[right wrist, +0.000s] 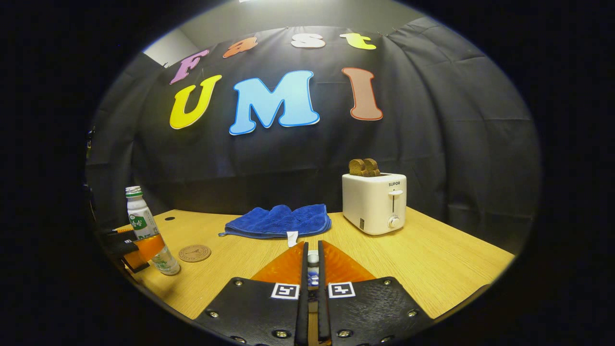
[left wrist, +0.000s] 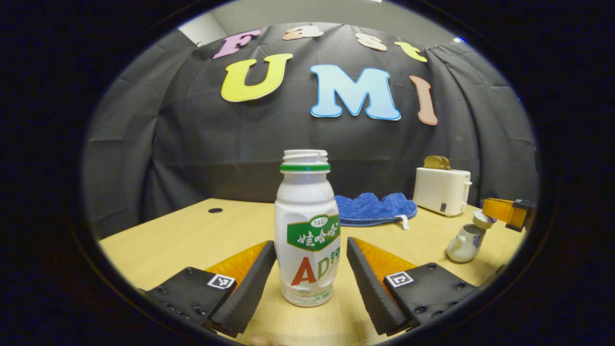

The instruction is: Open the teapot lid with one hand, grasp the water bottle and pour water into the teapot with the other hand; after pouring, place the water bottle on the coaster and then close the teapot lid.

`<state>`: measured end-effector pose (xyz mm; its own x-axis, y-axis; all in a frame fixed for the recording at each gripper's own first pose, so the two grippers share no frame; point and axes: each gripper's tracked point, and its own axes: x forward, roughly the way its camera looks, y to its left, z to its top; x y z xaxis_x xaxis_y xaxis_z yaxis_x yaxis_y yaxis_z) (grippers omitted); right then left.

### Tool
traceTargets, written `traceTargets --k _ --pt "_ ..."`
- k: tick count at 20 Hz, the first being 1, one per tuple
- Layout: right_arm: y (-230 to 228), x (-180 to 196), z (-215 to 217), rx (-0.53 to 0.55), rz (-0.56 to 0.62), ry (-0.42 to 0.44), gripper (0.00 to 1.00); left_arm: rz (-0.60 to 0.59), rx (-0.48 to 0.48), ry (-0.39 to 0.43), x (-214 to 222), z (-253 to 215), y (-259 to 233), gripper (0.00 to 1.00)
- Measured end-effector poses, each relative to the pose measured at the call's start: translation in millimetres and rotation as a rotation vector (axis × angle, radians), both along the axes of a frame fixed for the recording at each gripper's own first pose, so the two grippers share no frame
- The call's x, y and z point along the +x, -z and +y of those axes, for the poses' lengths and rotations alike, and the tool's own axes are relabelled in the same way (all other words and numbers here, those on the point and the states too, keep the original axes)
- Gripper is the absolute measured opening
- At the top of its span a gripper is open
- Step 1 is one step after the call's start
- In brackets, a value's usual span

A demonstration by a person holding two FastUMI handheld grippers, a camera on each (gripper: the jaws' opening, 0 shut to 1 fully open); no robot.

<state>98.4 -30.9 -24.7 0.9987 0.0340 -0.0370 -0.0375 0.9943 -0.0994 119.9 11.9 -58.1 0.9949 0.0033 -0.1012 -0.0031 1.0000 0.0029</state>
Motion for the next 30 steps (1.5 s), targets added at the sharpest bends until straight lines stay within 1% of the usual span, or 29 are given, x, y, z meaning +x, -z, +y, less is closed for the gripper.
traceTargets --k 2,3,5,6,7,8,11,12,13,14,16,17,18,19,21,23,25,26,30 --pt "-1.8 -1.0 -1.2 0.004 -0.005 0.003 0.07 0.019 0.013 -0.001 1.6 0.7 2.6 1.00" --pt "-2.7 -1.1 -2.2 0.006 -0.009 0.006 0.07 0.029 0.028 -0.015 -3.8 4.1 1.5 1.00" --pt "-5.0 -3.0 -5.5 0.013 -0.018 0.015 0.08 0.032 0.060 -0.014 1.8 0.6 2.8 0.87" --pt "-6.8 -3.7 -8.1 0.016 -0.023 0.022 0.08 0.032 0.076 -0.009 1.7 -0.3 2.1 0.76" --pt "-8.5 -3.7 -10.2 0.020 -0.028 0.029 0.08 0.031 0.103 -0.002 3.0 -3.0 1.0 0.83" --pt "-9.4 -3.5 -13.9 0.024 -0.032 0.038 0.08 0.030 0.141 0.005 5.1 -9.9 1.6 0.82" --pt "-12.6 -1.7 -28.2 0.027 -0.049 0.084 0.08 -0.001 0.299 0.017 9.5 -19.7 -11.6 0.80" --pt "-15.3 -2.7 -35.2 0.029 -0.058 0.106 0.08 -0.021 0.362 0.024 10.8 -26.5 -17.3 0.77" --pt "-19.4 -3.4 -40.9 0.036 -0.070 0.126 0.08 -0.040 0.429 0.034 13.1 -33.1 -23.9 0.77" --pt "-25.0 -5.8 -46.7 0.046 -0.085 0.143 0.08 -0.056 0.496 0.045 14.9 -39.7 -28.6 0.80" --pt "-32.2 -9.0 -60.8 0.065 -0.109 0.182 0.07 -0.082 0.611 0.071 19.7 -54.6 -37.8 0.80" --pt "-34.0 -10.5 -66.3 0.075 -0.115 0.198 0.08 -0.090 0.658 0.089 20.9 -63.6 -40.4 0.77" --pt "-35.9 -11.1 -70.9 0.088 -0.119 0.208 0.08 -0.096 0.703 0.109 22.3 -72.8 -39.6 0.81" --pt "-37.2 -12.3 -74.1 0.105 -0.121 0.214 0.08 -0.101 0.749 0.128 24.4 -82.4 -40.0 0.72" --pt "-39.8 -14.2 -79.8 0.122 -0.129 0.226 0.07 -0.105 0.839 0.157 28.9 -97.7 -40.2 0.72" --pt "-44.0 -16.7 -84.8 0.120 -0.141 0.238 0.08 -0.105 0.921 0.179 33.6 -108.5 -37.6 0.81" --pt "-47.6 -18.3 -86.3 0.130 -0.152 0.240 0.07 -0.095 1.000 0.215 36.8 -119.8 -32.3 0.81" --pt "-48.1 -18.5 -86.7 0.138 -0.155 0.240 0.07 -0.094 1.055 0.233 40.4 -126.6 -30.8 0.81" --pt "-52.0 -20.6 -91.5 0.147 -0.166 0.249 0.08 -0.128 1.207 0.257 47.1 -141.5 -37.8 0.74"
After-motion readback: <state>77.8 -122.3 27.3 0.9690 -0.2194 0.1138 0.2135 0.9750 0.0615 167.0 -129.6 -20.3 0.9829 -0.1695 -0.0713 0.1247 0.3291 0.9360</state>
